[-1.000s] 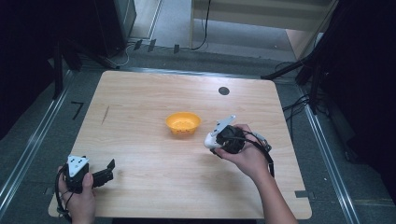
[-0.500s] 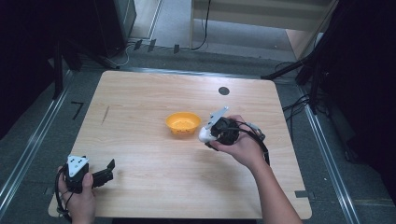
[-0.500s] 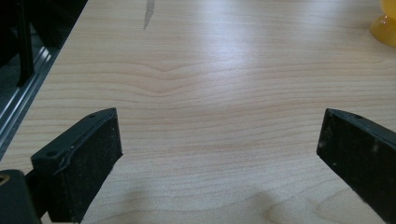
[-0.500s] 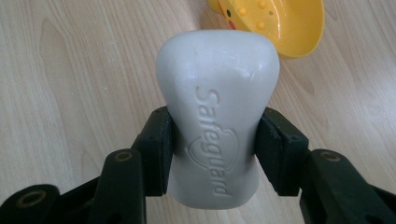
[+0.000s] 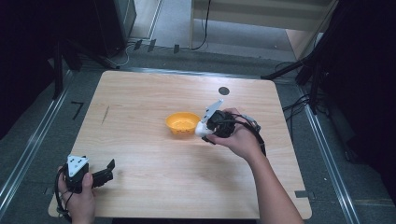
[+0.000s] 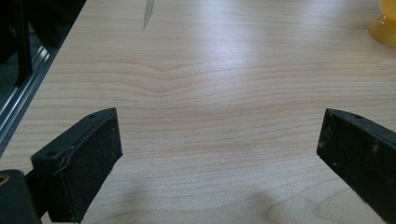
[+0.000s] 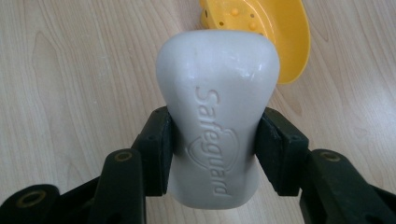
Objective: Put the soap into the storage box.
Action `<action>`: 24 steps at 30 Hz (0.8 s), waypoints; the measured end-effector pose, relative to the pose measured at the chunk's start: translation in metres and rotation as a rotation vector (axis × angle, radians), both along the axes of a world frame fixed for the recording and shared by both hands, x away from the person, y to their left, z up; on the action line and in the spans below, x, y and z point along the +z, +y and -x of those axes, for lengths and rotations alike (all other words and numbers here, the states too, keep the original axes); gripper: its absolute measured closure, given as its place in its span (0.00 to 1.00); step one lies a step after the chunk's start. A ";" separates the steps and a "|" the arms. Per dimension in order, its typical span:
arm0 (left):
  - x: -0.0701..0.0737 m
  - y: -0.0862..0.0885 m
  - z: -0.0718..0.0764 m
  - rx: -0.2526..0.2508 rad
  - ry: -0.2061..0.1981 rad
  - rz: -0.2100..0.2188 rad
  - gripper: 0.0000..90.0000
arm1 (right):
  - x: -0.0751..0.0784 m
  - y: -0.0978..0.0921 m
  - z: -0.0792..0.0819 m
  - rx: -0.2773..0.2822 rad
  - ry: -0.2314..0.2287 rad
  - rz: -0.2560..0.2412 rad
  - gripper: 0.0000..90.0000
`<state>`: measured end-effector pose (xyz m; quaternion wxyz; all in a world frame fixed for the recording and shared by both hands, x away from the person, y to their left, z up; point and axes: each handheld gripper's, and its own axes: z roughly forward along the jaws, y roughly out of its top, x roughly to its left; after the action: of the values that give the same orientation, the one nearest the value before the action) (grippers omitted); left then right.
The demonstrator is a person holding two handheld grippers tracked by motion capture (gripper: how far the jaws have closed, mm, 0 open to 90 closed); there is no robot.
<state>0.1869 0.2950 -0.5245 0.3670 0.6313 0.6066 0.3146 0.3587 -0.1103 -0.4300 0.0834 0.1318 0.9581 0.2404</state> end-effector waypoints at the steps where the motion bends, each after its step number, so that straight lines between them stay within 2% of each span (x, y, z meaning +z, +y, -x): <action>1: 0.000 0.000 0.000 -0.001 0.001 -0.001 0.00 | 0.000 0.001 -0.001 0.006 -0.005 0.004 0.57; 14: 0.000 0.000 0.000 -0.001 0.001 0.001 0.00 | 0.011 0.014 -0.020 0.051 -0.019 0.025 0.57; 17: 0.000 0.000 0.000 -0.002 0.002 0.001 0.00 | 0.012 0.020 -0.026 0.066 -0.013 0.041 0.57; 20: 0.000 0.000 0.000 -0.001 0.000 0.002 0.00 | 0.013 0.027 -0.031 0.085 -0.028 0.058 0.57; 24: 0.000 0.000 0.000 -0.002 0.002 0.004 0.00 | 0.012 0.036 -0.038 0.106 -0.014 0.073 0.57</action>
<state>0.1869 0.2954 -0.5245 0.3679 0.6315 0.6068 0.3126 0.3965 -0.0746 -0.4180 0.0820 0.0760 0.9712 0.2102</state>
